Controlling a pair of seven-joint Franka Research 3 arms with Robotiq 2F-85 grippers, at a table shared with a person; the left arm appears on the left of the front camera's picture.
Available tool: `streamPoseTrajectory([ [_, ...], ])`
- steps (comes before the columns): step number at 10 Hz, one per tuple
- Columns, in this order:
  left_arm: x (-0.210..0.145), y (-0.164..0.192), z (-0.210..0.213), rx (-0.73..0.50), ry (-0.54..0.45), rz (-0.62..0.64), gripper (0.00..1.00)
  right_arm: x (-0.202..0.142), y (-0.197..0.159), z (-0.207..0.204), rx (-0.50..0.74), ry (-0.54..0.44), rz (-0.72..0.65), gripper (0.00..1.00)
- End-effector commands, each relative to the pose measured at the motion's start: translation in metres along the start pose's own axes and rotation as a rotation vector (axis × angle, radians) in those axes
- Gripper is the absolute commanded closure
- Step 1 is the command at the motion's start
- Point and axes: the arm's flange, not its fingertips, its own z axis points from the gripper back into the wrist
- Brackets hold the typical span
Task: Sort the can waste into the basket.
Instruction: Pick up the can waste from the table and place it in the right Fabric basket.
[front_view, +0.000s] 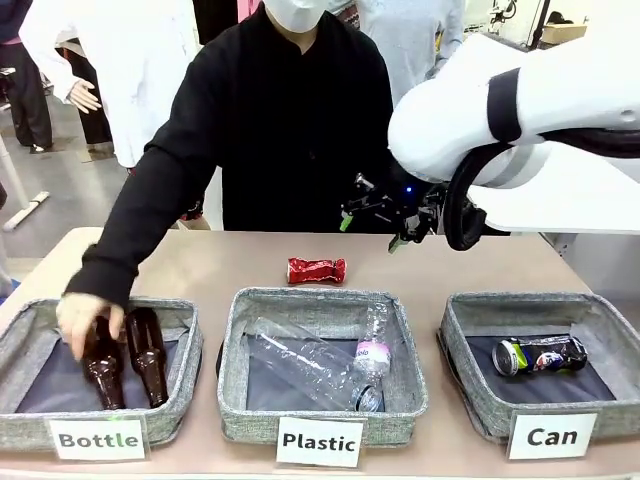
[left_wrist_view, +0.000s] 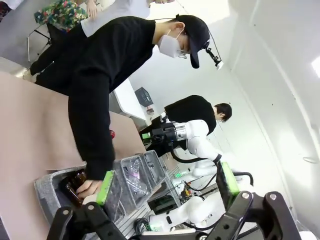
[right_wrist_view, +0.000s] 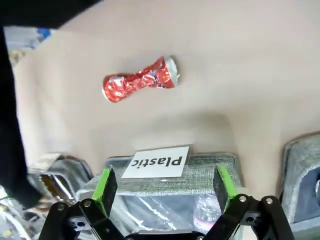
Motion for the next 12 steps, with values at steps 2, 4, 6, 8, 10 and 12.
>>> streamPoseTrajectory([
  [2,-0.006,0.008,-0.046,0.007,0.068,-0.015,0.0,0.012,0.034,-0.011,-0.072,0.052,0.063,0.0],
  [4,-0.037,0.02,-0.096,0.002,0.207,0.023,0.0,0.021,0.066,-0.031,-0.165,0.045,0.144,0.0],
  [6,-0.065,0.029,-0.137,0.005,0.3,0.064,0.0,0.026,0.097,-0.05,-0.213,0.007,0.248,0.0],
  [8,-0.099,0.045,-0.179,0.036,0.34,0.12,0.0,0.027,0.118,-0.077,-0.245,0.059,0.341,0.0],
  [10,-0.124,0.07,-0.202,0.096,0.433,0.201,0.0,0.028,0.122,-0.092,-0.266,0.08,0.374,0.0],
  [12,-0.132,0.099,-0.212,0.198,0.373,0.187,0.0,0.025,0.112,-0.083,-0.257,0.075,0.233,0.0],
])
